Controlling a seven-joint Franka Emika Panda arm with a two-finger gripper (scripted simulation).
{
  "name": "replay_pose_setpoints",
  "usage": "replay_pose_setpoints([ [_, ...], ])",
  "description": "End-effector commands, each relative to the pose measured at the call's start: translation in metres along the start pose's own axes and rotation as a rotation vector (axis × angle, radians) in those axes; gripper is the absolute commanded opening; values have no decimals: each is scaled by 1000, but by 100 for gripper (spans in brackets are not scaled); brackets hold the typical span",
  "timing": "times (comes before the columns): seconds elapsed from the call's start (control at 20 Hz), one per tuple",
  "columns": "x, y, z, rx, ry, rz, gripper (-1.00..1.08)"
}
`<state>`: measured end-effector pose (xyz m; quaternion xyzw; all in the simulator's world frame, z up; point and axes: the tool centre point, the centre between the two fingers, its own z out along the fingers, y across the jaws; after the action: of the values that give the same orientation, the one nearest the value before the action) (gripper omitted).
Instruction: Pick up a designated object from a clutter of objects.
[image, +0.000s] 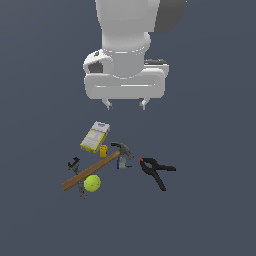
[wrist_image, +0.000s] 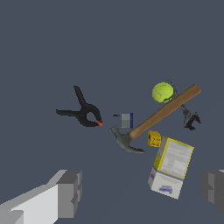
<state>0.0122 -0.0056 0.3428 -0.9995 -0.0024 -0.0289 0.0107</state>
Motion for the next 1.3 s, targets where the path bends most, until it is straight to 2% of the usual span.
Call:
replay_pose_setpoints([
  [0.0,0,0,0,0,0,0,100],
  [0.3,5,5,15,11,-6,58,100],
  [0.6,15,18,48,30,-18,189,100],
  [0.95,27,47,112,42,-39,441,100],
  [1.25,29,82,176,27,-52,697,100],
])
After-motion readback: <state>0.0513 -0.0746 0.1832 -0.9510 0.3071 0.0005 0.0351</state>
